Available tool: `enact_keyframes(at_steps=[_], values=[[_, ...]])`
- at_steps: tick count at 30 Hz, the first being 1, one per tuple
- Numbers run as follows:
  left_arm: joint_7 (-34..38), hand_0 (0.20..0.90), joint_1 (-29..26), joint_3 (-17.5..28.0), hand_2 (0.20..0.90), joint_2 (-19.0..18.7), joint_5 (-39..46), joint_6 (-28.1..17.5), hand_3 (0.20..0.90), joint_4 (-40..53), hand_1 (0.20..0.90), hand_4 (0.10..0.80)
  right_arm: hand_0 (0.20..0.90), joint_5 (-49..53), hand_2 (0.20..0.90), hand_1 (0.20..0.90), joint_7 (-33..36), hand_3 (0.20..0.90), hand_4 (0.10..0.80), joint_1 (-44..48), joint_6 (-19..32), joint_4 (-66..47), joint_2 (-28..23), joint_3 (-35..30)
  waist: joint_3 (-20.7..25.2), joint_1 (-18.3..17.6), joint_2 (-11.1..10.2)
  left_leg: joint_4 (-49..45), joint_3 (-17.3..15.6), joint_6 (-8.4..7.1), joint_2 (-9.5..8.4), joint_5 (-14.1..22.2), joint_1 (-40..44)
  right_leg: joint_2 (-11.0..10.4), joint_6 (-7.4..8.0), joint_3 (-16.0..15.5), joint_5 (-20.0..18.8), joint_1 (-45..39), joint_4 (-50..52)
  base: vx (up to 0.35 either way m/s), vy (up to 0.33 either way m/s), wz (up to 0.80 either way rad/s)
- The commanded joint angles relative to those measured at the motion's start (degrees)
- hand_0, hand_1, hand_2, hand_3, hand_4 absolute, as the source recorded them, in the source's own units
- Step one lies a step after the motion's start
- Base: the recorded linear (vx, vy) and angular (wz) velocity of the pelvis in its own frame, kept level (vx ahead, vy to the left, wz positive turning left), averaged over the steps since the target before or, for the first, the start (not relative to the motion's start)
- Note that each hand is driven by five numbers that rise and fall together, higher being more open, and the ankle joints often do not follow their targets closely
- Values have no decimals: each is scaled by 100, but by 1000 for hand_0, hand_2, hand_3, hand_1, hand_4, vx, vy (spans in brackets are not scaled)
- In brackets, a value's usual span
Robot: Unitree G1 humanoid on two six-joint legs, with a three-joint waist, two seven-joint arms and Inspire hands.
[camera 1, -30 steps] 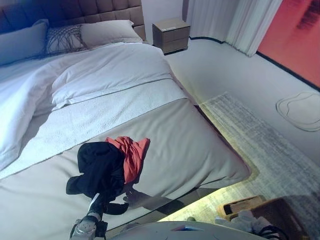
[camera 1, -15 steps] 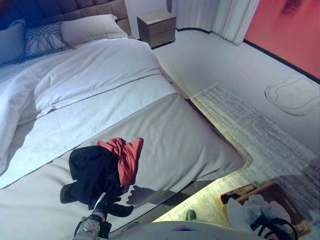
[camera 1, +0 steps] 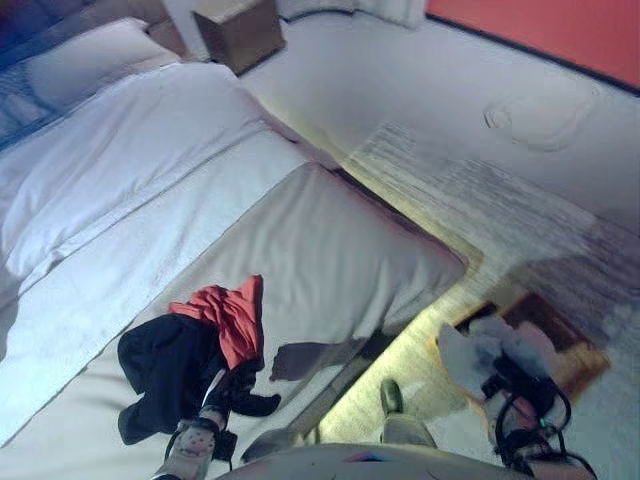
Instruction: Pick up the clothes from the bed and place them into the basket
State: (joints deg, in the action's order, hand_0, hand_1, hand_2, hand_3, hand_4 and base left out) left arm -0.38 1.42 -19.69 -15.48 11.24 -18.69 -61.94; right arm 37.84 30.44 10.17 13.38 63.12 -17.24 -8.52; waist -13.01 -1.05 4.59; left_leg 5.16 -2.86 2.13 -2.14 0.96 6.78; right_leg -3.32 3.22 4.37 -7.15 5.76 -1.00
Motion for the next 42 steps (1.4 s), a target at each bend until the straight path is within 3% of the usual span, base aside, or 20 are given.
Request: enact_keyframes(at_steps=[1, 2, 3, 5, 7, 9, 13, 21, 30, 38, 40, 41, 42], values=[[107, 900, -8, 176, 900, -135, 130, -336, 900, -96, 900, 800, 300, -331, 300, 300, 49, 200, 100, 86, 403, -90, -575, 113, -84, 47, -156, -380, -296, -164, 52, 283, -209, -824, 657, -1473, -241, 26, 316, -32, 71, -119], [120, 900, 14, 192, 900, -147, 154, -343, 900, -87, 900, 800, 300, -377, 300, 300, 42, 200, 100, 100, 395, -84, -567, 114, -97, 74, -154, -316, -361, -164, 54, 267, -158, -839, 676, -1573, -253, 39, 364, -67, 109, -142], [153, 900, 87, 312, 900, -225, 294, -292, 900, 42, 900, 800, 300, -555, 300, 300, 93, 200, 100, 178, 358, -132, -529, 184, -139, 232, -153, -77, -679, -151, 47, 186, -44, -1006, 751, -2120, -389, 113, 796, -95, 81, -133], [202, 900, 108, 397, 900, -304, 310, -267, 900, 159, 900, 800, 300, -541, 300, 300, 256, 200, 100, 266, 335, -213, -514, 250, -144, 382, -100, -74, -851, -112, 129, 166, -105, -1239, 697, -2287, -294, 194, 1350, -233, 16, -142], [244, 900, -16, 399, 900, -358, 356, -323, 900, 136, 900, 800, 300, -345, 300, 300, 516, 200, 100, 448, 452, -235, -574, 224, -103, 526, -5, -171, -967, -128, 316, -3, -446, -1130, 408, -2279, 404, 80, 1526, -289, -115, -82], [358, 900, -87, 337, 900, -381, 501, -235, 900, 166, 900, 800, 300, -350, 300, 300, 603, 200, 100, 477, 548, -242, -515, 178, -65, 602, -70, -438, -1063, -191, 341, -18, -760, -958, 395, -2384, 590, -211, 1136, -94, -184, -29], [273, 900, -186, 289, 900, -205, 282, -209, 900, 89, 900, 800, 300, -50, 300, 300, 573, 200, 100, 582, 606, -237, -571, 169, -120, 652, -144, -663, -876, -360, 441, -49, -931, -757, 320, -2272, 576, -518, 458, -21, -142, -19], [144, 900, -16, 157, 900, -98, 167, -425, 900, 61, 900, 800, 300, -35, 300, 300, 221, 200, 100, 740, 313, -359, -977, 89, -53, 698, -63, -603, -654, -573, 435, -183, -949, -741, 265, -2360, 424, -704, 7, 31, -25, -4], [37, 900, 71, 101, 900, -3, 319, -465, 900, 74, 900, 800, 300, -376, 300, 300, 179, 200, 100, 1181, 39, -599, -1436, 215, -66, 612, 177, -475, -632, -665, 384, -261, -933, -742, 199, -2341, 465, -619, -10, 0, 66, 2], [10, 900, 36, 100, 900, 29, 463, -430, 900, 56, 900, 800, 300, -622, 300, 300, 15, 200, 100, 1493, -186, -624, -1709, 321, -79, 580, 231, -413, -640, -694, 350, -273, -915, -732, 175, -2345, 482, -580, -31, 8, 23, 1], [13, 900, 30, 106, 900, 37, 497, -431, 900, 58, 900, 800, 538, -630, 538, 538, 13, 477, 377, 1524, -194, -613, -1744, 330, -86, 578, 231, -401, -635, -696, 343, -275, -911, -730, 176, -2346, 477, -573, -38, 0, 0, 0], [6, 900, 26, 101, 900, 44, 504, -427, 900, 68, 900, 800, 900, -641, 900, 900, 79, 900, 800, 1559, -194, -622, -1766, 338, -95, 577, 230, -392, -637, -695, 340, -269, -902, -729, 173, -2352, 477, -570, -43, 0, 0, 0], [11, 900, 28, 85, 900, 48, 531, -409, 900, 65, 900, 800, 900, -643, 900, 900, 42, 900, 800, 1573, -194, -612, -1780, 338, -103, 573, 227, -387, -636, -691, 337, -264, -896, -723, 169, -2354, 479, -566, -42, 0, 0, 0]])
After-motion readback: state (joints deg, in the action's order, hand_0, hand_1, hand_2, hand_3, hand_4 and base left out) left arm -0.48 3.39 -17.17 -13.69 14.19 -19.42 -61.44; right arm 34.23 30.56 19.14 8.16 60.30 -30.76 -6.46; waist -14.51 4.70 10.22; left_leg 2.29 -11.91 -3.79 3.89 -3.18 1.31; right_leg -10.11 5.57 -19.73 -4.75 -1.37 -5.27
